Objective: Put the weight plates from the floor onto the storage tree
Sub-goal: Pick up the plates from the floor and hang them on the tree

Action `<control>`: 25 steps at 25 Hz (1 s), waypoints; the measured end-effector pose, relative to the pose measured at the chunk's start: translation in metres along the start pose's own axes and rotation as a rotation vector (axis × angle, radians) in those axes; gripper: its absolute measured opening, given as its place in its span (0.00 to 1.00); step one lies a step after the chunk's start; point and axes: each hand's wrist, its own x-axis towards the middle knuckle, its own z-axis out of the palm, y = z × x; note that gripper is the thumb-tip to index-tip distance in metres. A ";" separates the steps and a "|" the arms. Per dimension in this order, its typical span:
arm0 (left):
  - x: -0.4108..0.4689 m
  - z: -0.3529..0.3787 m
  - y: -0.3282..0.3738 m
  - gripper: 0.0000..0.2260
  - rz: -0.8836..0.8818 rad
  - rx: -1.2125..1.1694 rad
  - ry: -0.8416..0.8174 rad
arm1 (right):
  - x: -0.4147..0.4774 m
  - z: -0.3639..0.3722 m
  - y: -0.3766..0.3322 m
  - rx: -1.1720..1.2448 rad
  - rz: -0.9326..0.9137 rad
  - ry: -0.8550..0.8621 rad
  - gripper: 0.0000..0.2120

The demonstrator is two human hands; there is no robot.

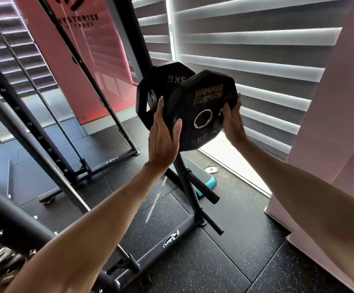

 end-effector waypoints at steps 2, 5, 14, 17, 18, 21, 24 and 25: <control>0.003 0.004 0.003 0.28 -0.049 -0.078 0.036 | 0.000 -0.002 0.004 0.178 0.138 0.037 0.33; 0.018 0.003 0.012 0.26 0.004 -0.081 0.119 | 0.000 0.002 -0.016 0.351 0.209 0.088 0.31; 0.043 0.005 0.002 0.17 0.403 0.179 0.177 | 0.023 0.039 -0.015 0.362 0.355 0.203 0.39; 0.057 -0.001 -0.007 0.18 0.397 0.246 0.168 | 0.034 0.047 -0.014 0.316 0.398 0.088 0.43; 0.062 -0.003 -0.012 0.18 0.388 0.263 0.161 | 0.039 0.051 -0.008 0.290 0.405 0.035 0.45; 0.073 -0.004 -0.024 0.19 0.368 0.265 0.131 | 0.074 0.058 0.052 0.277 0.366 -0.128 0.47; 0.085 -0.005 -0.040 0.19 0.353 0.222 0.111 | 0.072 0.059 0.030 0.221 0.290 -0.252 0.39; 0.089 -0.006 -0.045 0.19 0.342 0.210 0.105 | 0.068 0.057 0.017 0.229 0.268 -0.261 0.38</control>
